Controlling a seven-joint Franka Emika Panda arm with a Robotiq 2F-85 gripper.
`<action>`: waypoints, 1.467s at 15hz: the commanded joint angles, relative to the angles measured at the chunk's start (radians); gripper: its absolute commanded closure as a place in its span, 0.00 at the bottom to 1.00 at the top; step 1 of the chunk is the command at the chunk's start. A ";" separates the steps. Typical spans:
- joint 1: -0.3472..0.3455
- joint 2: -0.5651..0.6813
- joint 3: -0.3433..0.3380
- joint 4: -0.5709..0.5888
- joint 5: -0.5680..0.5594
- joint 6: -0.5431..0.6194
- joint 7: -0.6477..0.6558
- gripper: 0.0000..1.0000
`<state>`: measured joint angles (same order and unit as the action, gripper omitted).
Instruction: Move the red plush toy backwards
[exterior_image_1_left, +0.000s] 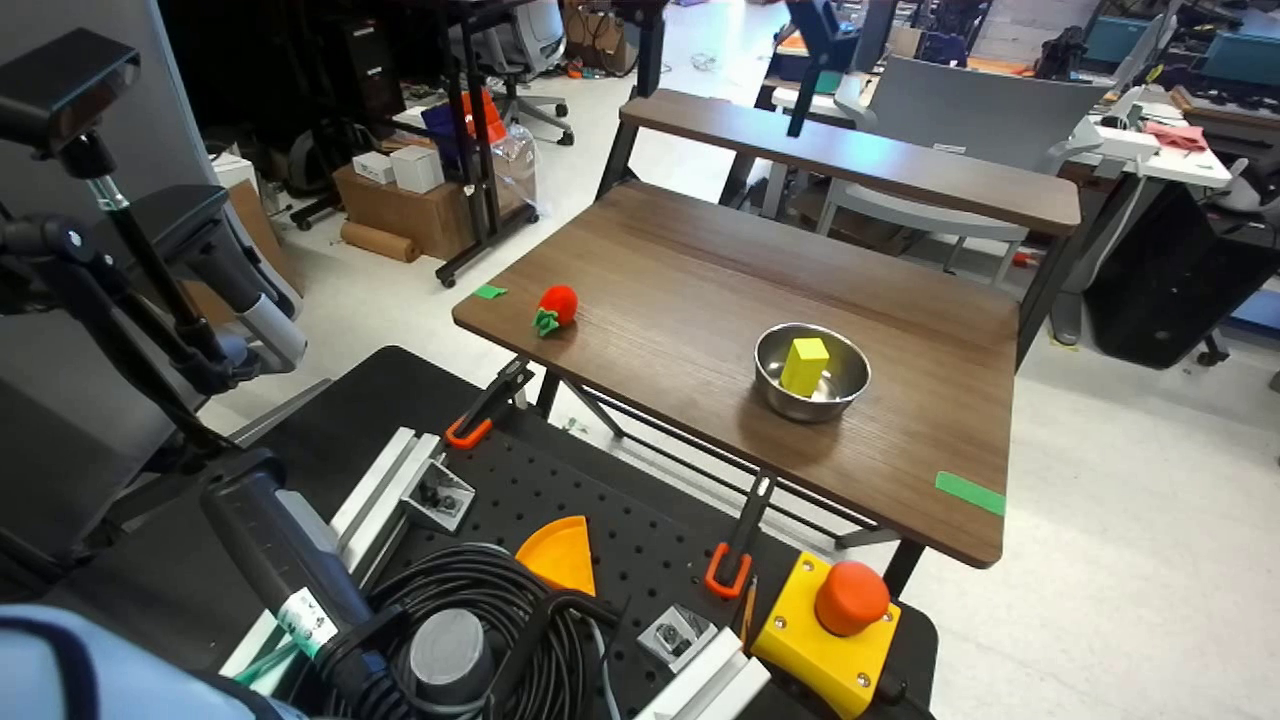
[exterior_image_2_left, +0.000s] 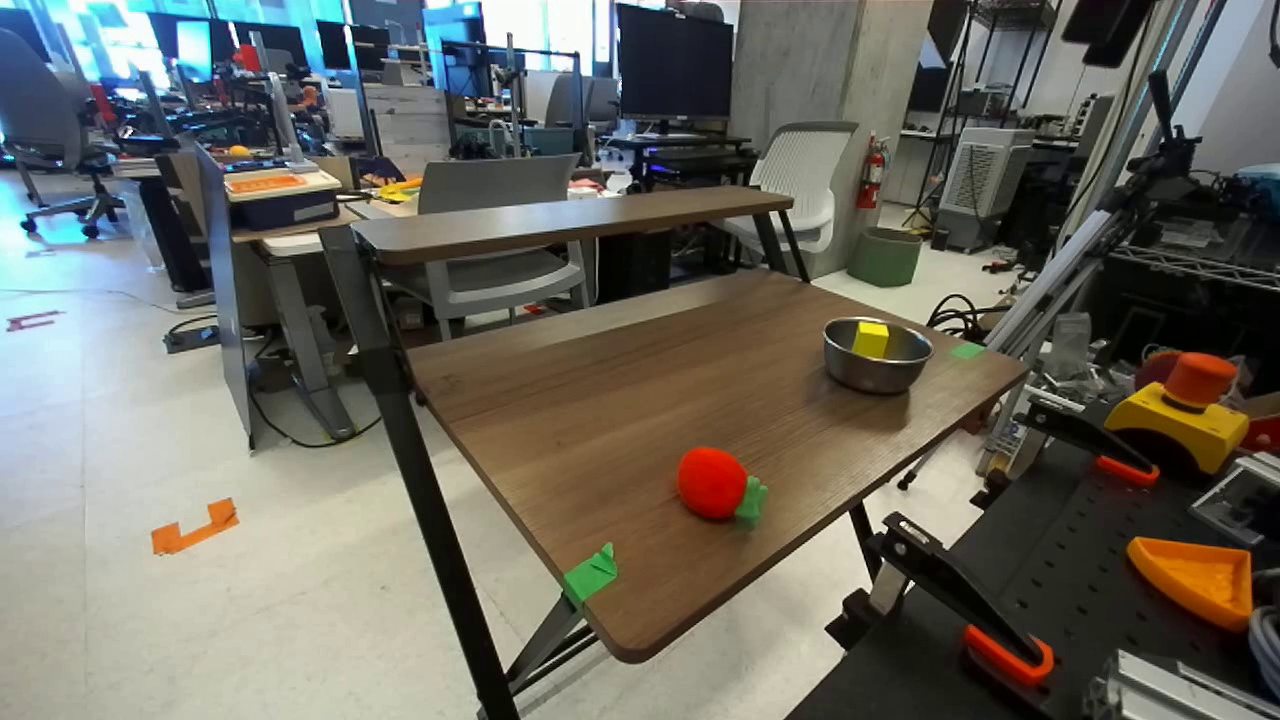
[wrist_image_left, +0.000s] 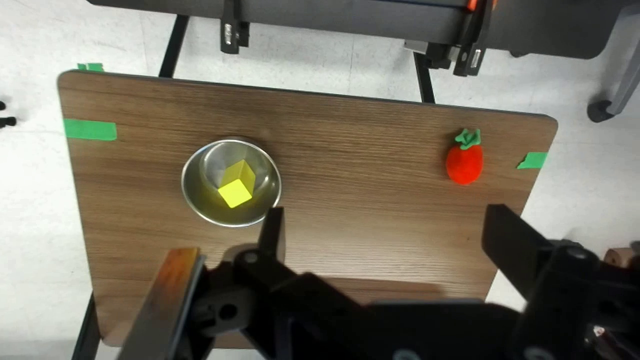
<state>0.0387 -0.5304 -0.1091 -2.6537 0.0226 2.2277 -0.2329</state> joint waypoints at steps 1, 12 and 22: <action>0.068 0.137 0.052 -0.040 0.087 0.214 0.040 0.00; 0.139 0.726 0.246 0.149 0.045 0.544 0.259 0.00; 0.132 1.083 0.278 0.479 0.078 0.444 0.262 0.00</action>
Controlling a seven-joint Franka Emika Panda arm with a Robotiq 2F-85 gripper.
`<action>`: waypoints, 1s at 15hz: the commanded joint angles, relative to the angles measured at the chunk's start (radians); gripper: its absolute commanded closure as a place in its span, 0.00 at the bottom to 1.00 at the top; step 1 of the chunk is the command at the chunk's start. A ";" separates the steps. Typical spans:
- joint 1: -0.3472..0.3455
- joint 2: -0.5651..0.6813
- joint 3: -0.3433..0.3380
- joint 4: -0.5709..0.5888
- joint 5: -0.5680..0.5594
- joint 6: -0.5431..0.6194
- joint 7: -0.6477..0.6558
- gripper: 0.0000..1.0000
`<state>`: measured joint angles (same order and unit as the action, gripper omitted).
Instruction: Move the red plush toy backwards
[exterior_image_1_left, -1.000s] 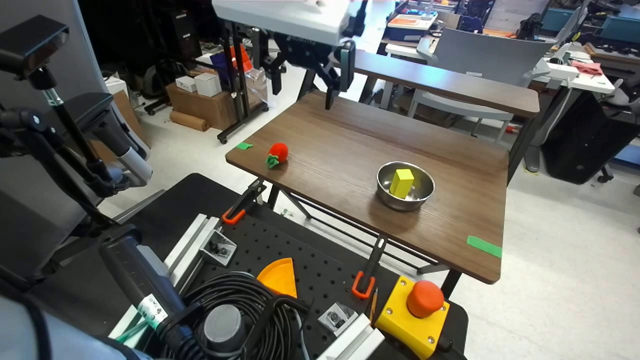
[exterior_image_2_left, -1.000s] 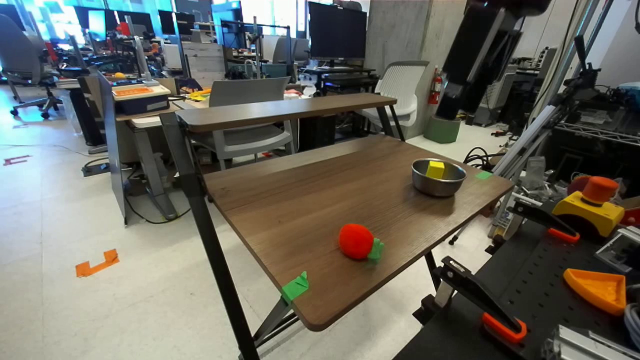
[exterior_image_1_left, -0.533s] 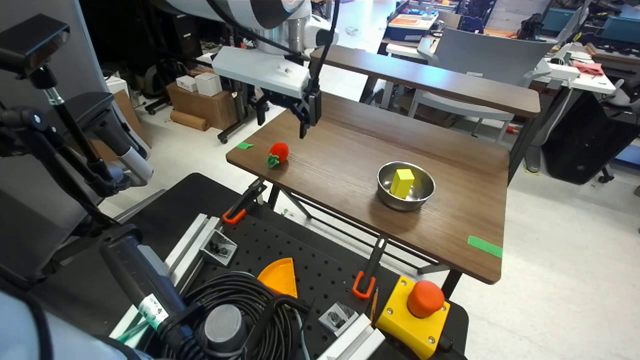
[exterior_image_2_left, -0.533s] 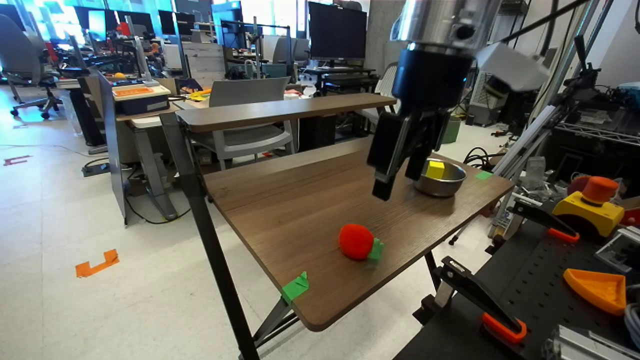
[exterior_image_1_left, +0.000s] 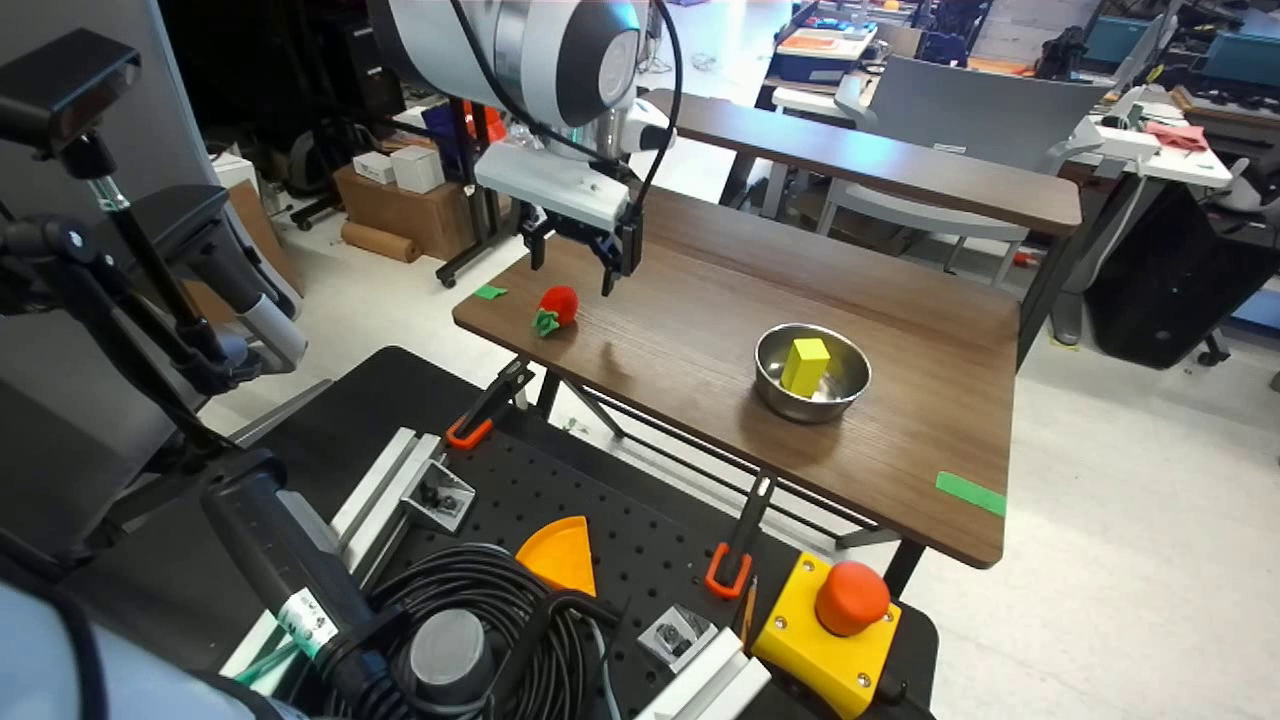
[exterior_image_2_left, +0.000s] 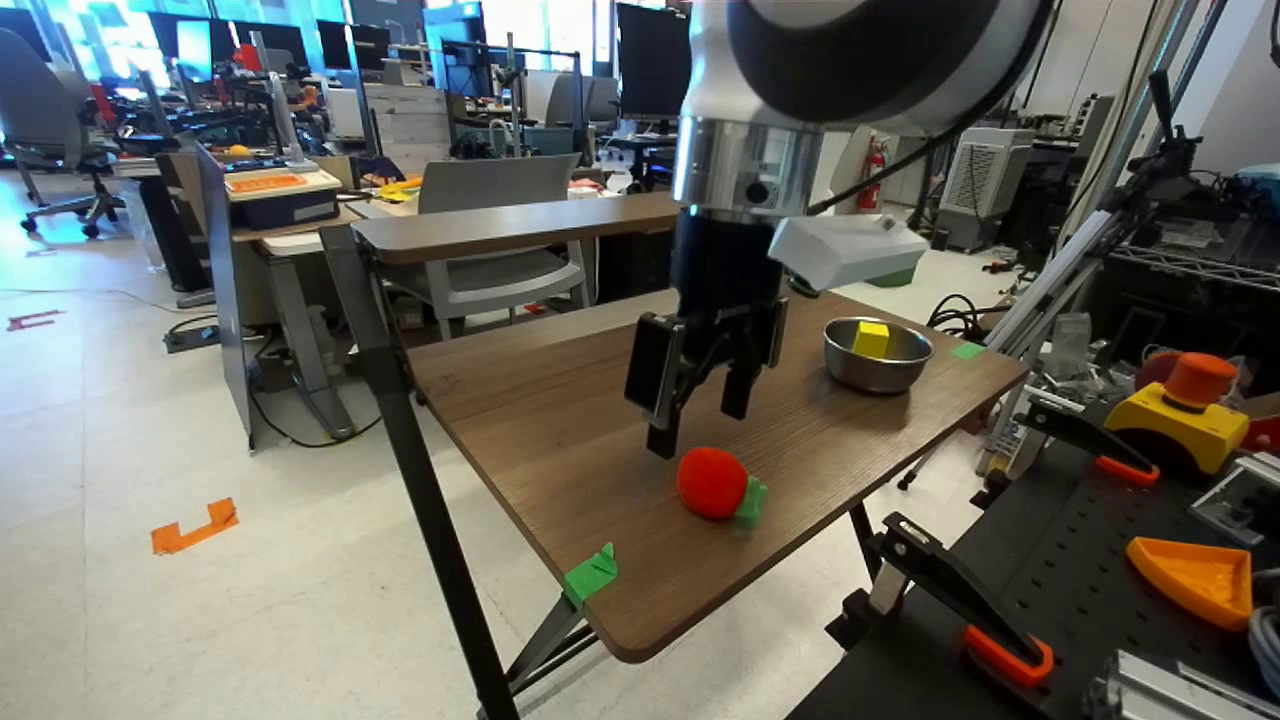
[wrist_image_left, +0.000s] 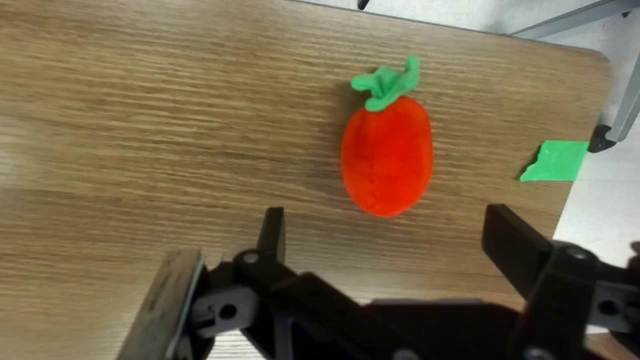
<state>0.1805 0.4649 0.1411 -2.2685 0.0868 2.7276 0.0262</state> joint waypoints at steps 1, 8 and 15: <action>-0.007 0.109 0.031 0.112 0.013 -0.075 0.006 0.00; 0.011 0.148 0.021 0.173 0.010 -0.199 0.069 0.00; 0.018 0.113 0.014 0.164 0.009 -0.225 0.118 0.66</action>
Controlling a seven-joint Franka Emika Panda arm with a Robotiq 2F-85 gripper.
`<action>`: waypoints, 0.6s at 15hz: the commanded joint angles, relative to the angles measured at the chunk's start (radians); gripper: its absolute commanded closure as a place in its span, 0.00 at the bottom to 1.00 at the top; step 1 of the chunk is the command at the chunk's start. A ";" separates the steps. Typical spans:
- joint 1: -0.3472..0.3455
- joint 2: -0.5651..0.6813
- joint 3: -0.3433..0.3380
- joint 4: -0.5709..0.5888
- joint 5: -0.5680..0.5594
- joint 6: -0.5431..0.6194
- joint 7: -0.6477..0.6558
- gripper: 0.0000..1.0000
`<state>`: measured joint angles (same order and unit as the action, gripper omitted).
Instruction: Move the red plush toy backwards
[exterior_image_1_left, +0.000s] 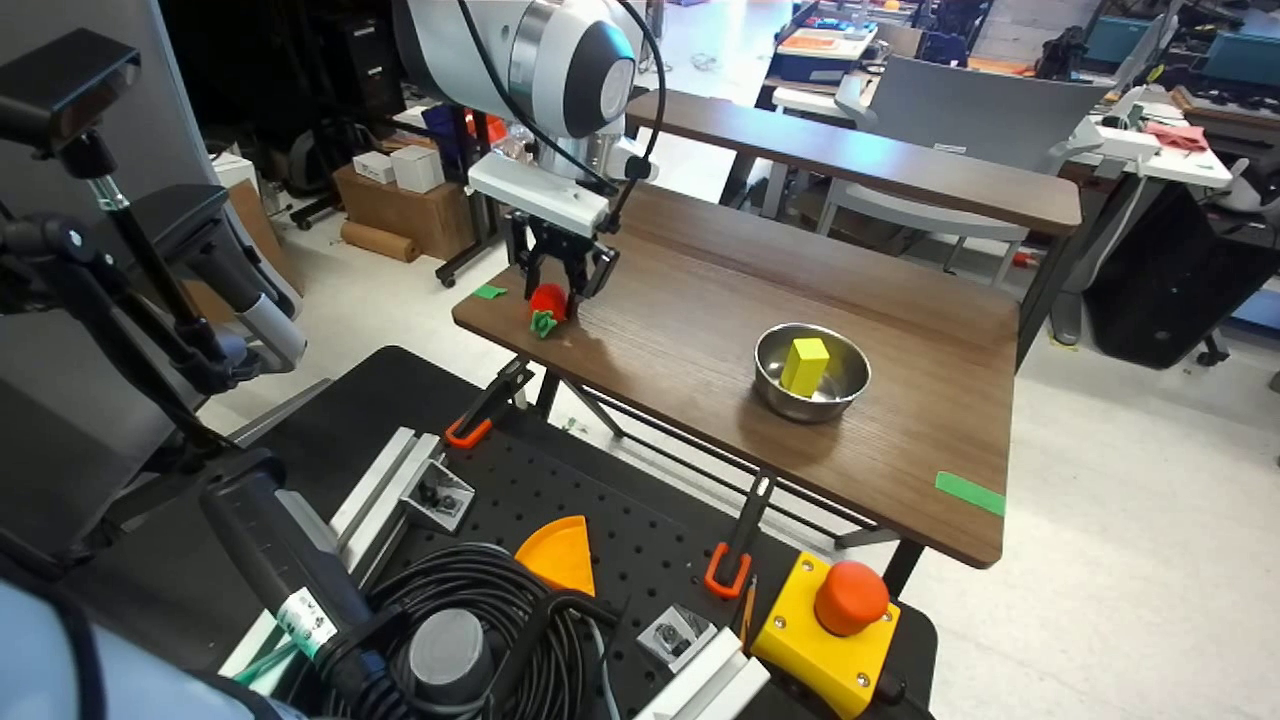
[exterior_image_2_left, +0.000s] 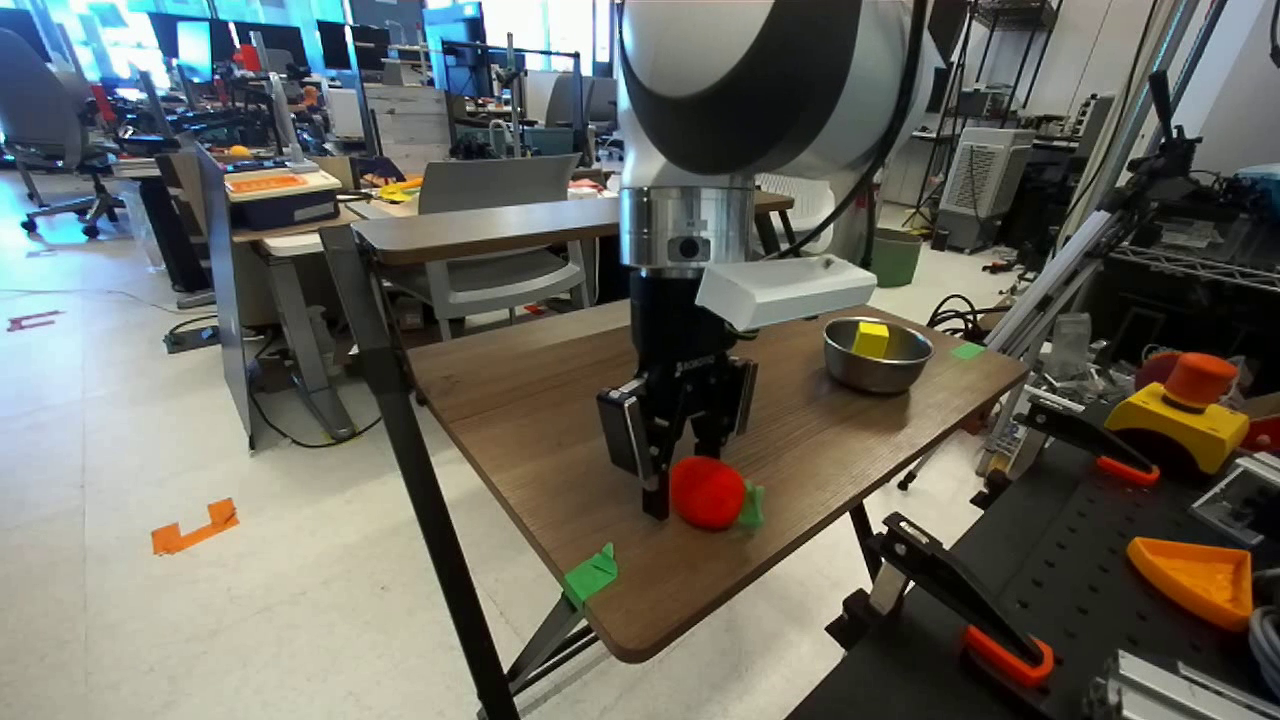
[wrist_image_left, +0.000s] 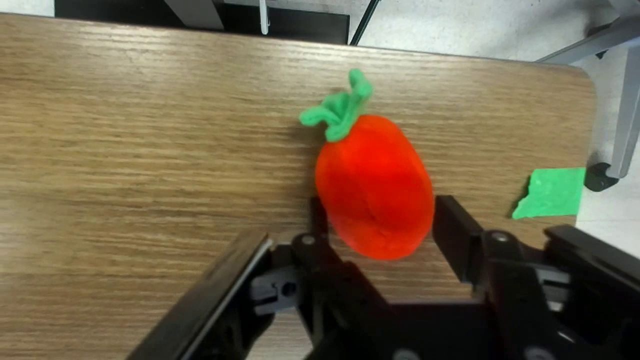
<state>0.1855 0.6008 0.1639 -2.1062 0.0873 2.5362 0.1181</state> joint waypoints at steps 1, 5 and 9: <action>0.013 -0.028 -0.009 -0.001 0.010 -0.034 0.033 0.73; 0.012 -0.054 -0.010 -0.010 0.013 -0.032 0.055 0.99; 0.015 -0.100 -0.020 -0.021 0.005 -0.018 0.076 0.99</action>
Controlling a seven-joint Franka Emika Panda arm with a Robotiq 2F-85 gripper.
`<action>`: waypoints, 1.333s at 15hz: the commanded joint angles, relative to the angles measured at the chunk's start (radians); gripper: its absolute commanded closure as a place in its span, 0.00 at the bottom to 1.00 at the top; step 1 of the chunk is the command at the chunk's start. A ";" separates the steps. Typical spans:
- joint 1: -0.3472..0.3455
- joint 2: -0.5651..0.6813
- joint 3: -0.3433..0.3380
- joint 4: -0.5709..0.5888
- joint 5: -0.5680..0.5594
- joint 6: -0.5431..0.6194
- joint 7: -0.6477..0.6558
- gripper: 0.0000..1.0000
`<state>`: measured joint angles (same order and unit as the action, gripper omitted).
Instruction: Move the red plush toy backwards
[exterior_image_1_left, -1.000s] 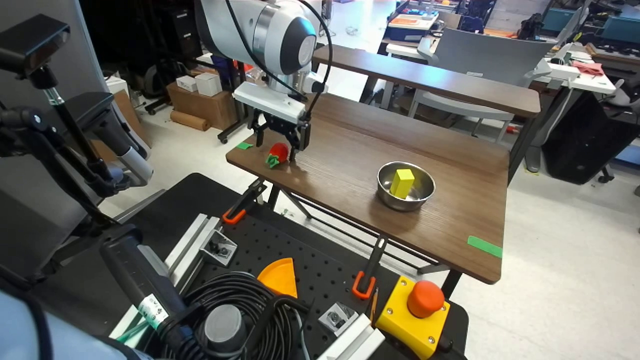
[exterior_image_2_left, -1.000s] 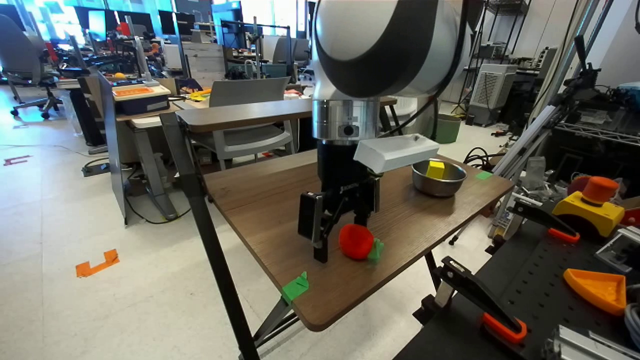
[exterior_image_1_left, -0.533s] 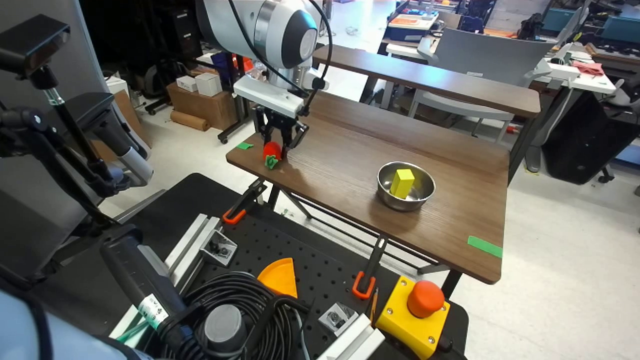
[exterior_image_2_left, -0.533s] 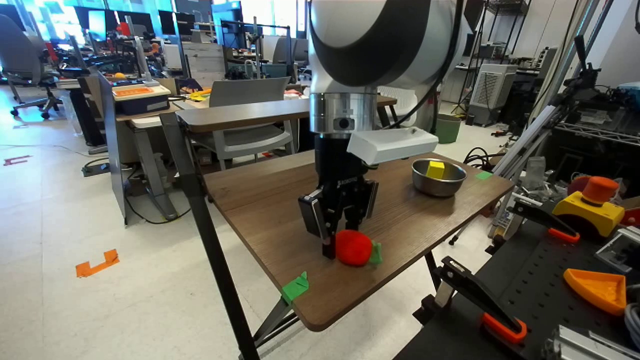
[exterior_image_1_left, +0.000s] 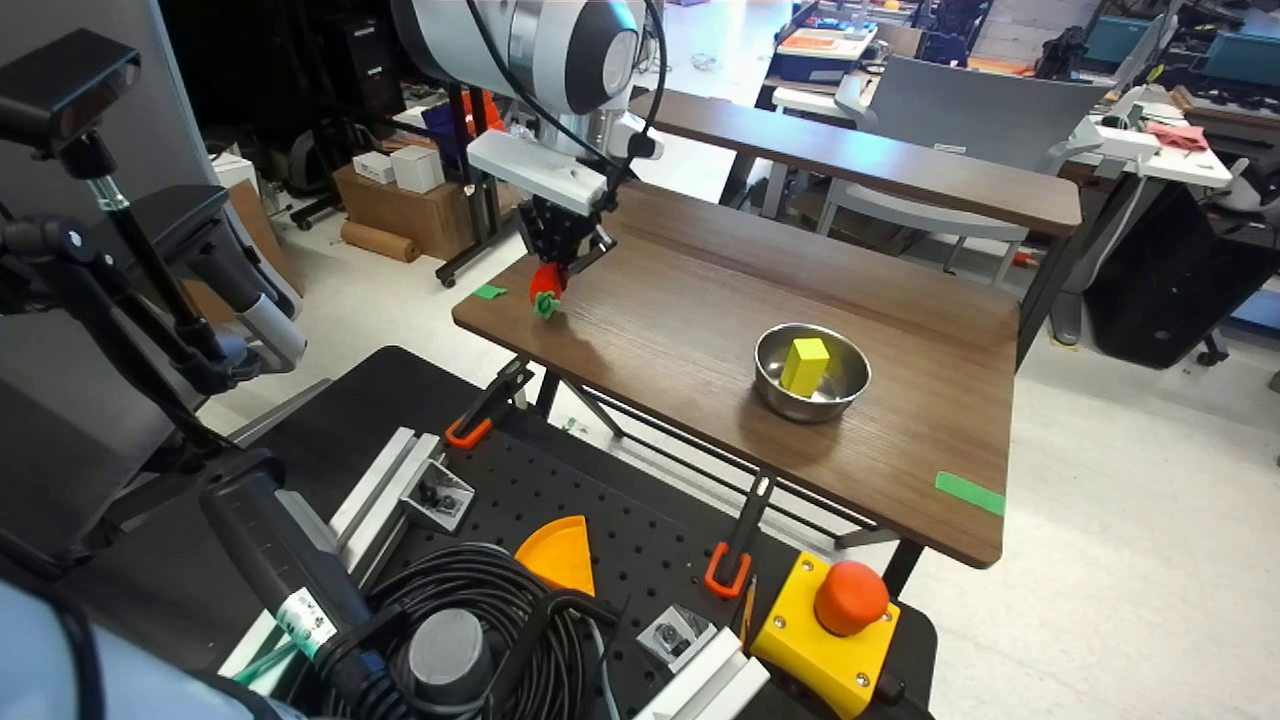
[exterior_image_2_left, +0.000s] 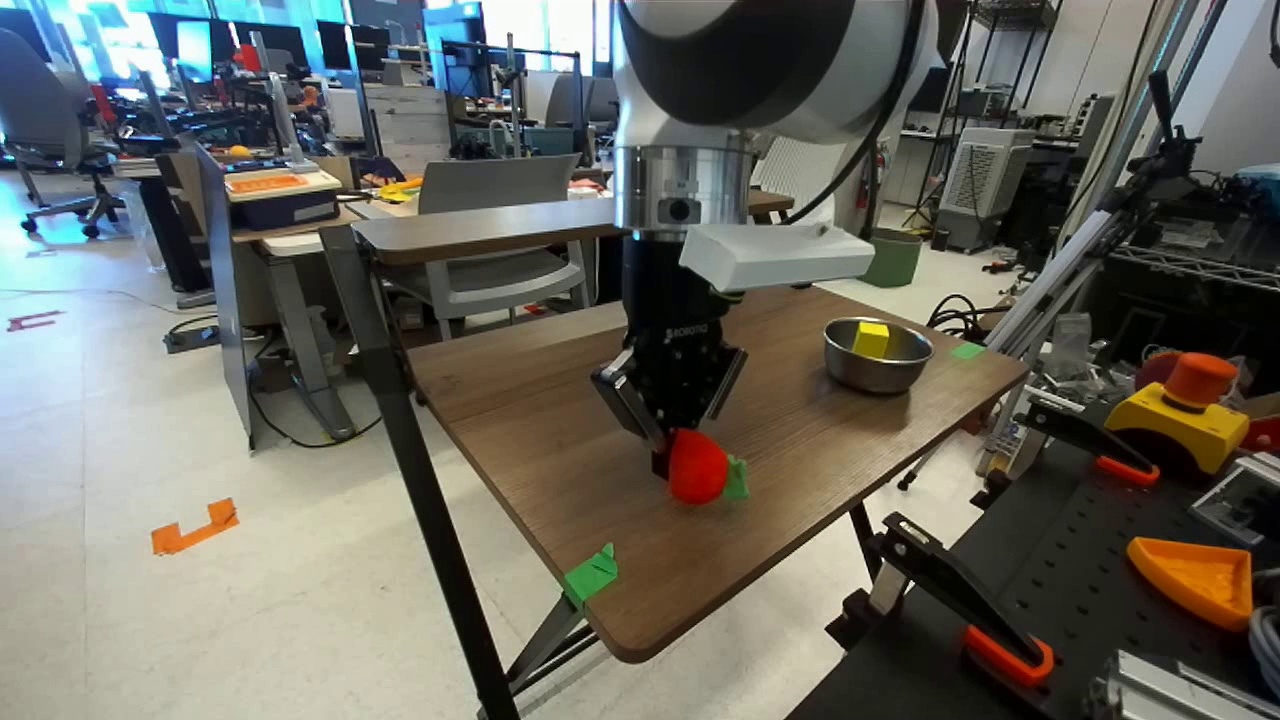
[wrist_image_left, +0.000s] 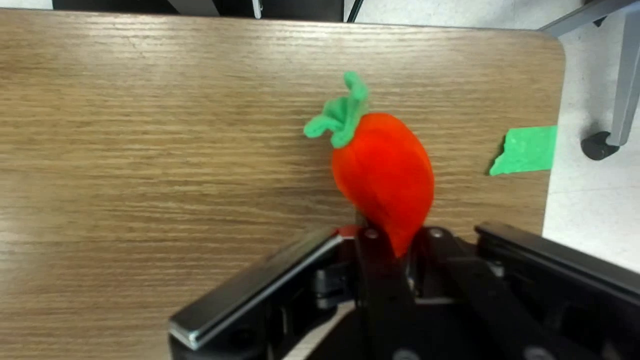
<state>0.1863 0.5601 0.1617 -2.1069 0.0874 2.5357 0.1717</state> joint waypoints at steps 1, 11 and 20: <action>0.010 -0.077 -0.019 -0.023 0.006 -0.012 0.022 0.98; -0.067 -0.086 -0.158 0.182 -0.052 0.052 0.021 0.98; -0.144 0.227 -0.219 0.514 -0.046 -0.013 0.029 0.98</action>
<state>0.0440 0.6596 -0.0512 -1.7390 0.0498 2.5691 0.1880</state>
